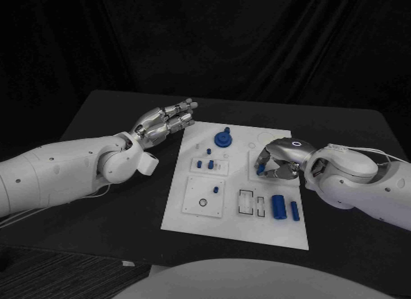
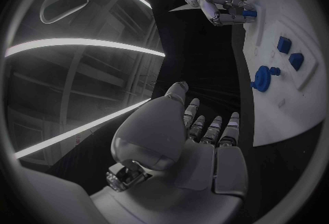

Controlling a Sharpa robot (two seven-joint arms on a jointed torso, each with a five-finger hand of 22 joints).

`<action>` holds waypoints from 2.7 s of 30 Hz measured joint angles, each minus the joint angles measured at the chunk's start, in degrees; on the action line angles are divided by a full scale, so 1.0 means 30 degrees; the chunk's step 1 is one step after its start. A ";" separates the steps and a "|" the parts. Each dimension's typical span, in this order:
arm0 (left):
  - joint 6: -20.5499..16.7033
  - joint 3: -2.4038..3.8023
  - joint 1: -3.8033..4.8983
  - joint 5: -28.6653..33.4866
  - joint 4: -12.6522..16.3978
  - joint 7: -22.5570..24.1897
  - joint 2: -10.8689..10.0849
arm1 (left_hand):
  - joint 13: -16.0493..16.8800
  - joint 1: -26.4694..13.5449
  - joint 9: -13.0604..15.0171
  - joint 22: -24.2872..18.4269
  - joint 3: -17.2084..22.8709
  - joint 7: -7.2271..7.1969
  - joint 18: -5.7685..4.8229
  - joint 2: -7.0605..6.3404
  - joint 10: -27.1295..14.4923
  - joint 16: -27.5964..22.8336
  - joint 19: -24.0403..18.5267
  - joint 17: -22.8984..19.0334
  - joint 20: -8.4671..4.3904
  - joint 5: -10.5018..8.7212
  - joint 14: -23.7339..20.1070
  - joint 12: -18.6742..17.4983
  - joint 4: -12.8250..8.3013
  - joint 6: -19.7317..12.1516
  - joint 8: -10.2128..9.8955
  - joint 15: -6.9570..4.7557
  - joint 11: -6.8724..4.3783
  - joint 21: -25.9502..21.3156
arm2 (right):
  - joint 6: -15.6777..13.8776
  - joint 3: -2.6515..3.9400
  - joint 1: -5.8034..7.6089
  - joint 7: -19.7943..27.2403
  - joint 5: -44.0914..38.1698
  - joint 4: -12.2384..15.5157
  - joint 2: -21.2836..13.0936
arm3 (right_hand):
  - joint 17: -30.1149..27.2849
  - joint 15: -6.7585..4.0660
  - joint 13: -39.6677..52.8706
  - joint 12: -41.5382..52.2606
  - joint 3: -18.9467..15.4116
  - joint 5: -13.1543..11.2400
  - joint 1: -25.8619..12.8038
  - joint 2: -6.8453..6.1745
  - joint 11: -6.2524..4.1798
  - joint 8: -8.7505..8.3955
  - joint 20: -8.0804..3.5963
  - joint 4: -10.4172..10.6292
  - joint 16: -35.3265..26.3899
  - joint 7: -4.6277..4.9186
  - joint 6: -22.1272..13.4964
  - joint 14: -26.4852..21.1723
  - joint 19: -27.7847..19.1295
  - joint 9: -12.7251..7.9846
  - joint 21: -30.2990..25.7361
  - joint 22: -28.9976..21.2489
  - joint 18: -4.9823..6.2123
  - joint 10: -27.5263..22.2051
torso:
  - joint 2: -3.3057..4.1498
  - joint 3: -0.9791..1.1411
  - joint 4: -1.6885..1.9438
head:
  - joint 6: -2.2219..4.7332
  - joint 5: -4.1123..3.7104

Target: Assemble the parts on the task board

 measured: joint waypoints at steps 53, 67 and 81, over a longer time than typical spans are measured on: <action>0.0133 0.0000 -0.0230 0.0005 -0.0179 -0.0160 0.0216 | -0.0002 0.0076 0.0015 -0.0458 0.0790 0.0063 0.0001 0.0077 -0.0019 0.0000 -0.0005 -0.0011 -0.0004 0.0078 -0.0073 0.0001 -0.0472 0.0206 0.0000 -0.0075 0.0122 0.0000 | 0.0548 0.0058 0.0990 -0.0044 -0.3039 0.3768 0.3143 | 0.0423 -0.0397 -0.0039 -0.0098 0.2648 -0.0537 0.0778 -0.0686 -0.0512 0.0064 -0.0366 -0.0389 0.0291 0.0053 0.2094 0.0016 0.0088 0.0097 0.0852 -0.0008 0.0001 0.1661 | 0.0018 0.0119 0.0236 | 0.0000 0.0311; 0.0136 0.0003 -0.0257 0.0005 -0.0341 -0.0157 0.0558 | -0.0002 0.0076 0.0013 -0.0457 0.0842 0.0064 0.0001 0.0076 -0.0021 0.0000 -0.0004 -0.0012 -0.0003 0.0078 -0.0072 0.0000 -0.0419 0.0205 0.0000 -0.0074 0.0119 0.0000 | 0.1530 0.0063 0.0322 -0.0154 -0.5247 0.2764 0.4665 | 0.0512 -0.0395 -0.0040 -0.0111 0.2783 -0.0540 0.0700 -0.0808 -0.0507 0.0042 -0.0366 -0.0413 0.0290 -0.0018 0.2163 0.0015 0.0088 0.0130 0.1097 0.0007 -0.0181 0.1796 | 0.0018 0.0117 0.0397 | 0.0000 0.0454; 0.0140 0.0001 -0.0303 0.0005 -0.0337 -0.0171 0.0448 | -0.0002 0.0076 0.0031 -0.0423 0.0841 0.0064 -0.0001 0.0076 -0.0023 0.0000 -0.0003 -0.0013 -0.0002 0.0077 -0.0071 0.0000 -0.0418 0.0205 0.0000 -0.0074 0.0117 0.0000 | 0.2078 0.0056 -0.0366 -0.0218 -0.5745 0.2442 0.4762 | 0.0576 -0.0444 -0.0025 -0.0153 0.2914 -0.0562 0.0598 -0.0910 -0.0512 -0.0068 -0.0365 -0.0549 0.0369 -0.0013 0.2301 -0.0035 0.0087 0.0135 0.1181 0.0003 -0.0172 0.1939 | 0.0005 0.0143 0.0297 | 0.0000 0.0562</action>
